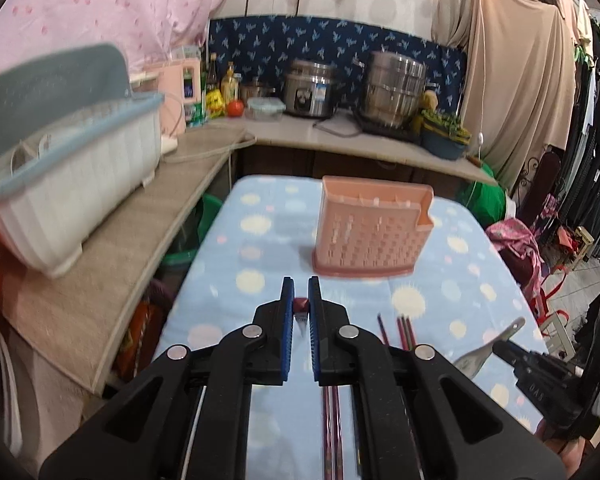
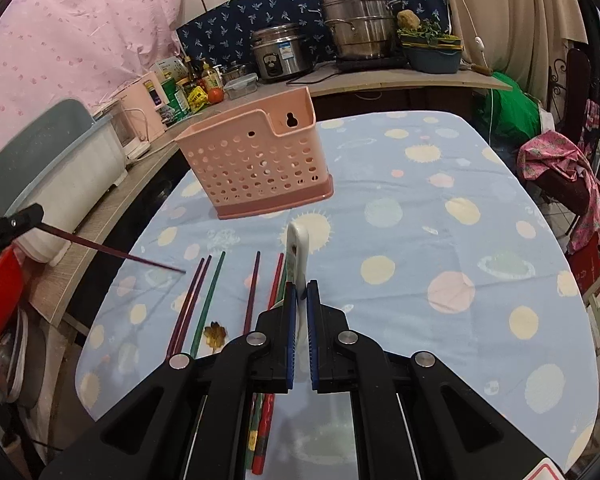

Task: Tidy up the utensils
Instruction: 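Lift and lower the chopstick and spoon into the pink basket with both tools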

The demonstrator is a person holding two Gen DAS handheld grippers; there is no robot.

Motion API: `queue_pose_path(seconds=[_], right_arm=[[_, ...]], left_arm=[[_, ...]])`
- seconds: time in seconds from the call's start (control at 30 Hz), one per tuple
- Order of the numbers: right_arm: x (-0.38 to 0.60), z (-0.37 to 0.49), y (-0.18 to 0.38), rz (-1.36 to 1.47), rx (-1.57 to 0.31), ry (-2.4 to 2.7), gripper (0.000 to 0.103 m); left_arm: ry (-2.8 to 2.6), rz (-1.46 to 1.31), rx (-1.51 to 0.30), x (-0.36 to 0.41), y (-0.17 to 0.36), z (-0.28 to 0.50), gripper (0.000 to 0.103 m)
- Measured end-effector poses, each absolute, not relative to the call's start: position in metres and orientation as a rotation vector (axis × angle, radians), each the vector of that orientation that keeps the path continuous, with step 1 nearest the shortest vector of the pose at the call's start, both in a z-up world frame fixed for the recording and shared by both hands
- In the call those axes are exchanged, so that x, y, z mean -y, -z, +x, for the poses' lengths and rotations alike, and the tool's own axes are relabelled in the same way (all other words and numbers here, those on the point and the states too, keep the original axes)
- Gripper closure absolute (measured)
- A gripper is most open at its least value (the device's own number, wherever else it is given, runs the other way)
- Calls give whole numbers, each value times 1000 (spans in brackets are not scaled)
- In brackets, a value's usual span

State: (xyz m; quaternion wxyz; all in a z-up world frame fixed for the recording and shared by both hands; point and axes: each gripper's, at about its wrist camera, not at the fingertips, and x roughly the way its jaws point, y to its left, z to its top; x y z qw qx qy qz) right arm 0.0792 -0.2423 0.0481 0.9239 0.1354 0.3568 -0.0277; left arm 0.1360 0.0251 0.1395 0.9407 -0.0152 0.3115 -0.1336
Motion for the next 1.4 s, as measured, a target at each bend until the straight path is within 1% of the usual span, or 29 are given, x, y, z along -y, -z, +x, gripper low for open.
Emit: queue_pose_path(seconds=[0.23,0.47,0.63,0.77,0.93,1.2,1.33,1.4], right_arm=[[251,119,-81,263,-667,42,97],[267,178,-111,235,-599,77,97],[282,225,-118,263,-588,84,98],[288,255,-118,261,-585,104,97],[294,282,-100,280,-626,106,97],[287,298,-69,272,-684,94,97],[284,300,-63,268,-695,91,96],[283,299,-64,264,-693,96,94]], left_arm=[[289,-49,-546,-17,-198,181,96],[307,-85,-385,2,-265,213,96],[298,-108,-290,17,-293,240,96],[296,-116,-296,28,-288,268,96],[292,-98,-351,44,-257,296,96],[285,-96,-455,48,-204,326,96],[285,-92,-478,46,-191,329,96],[265,-93,-474,44,-189,326,89]])
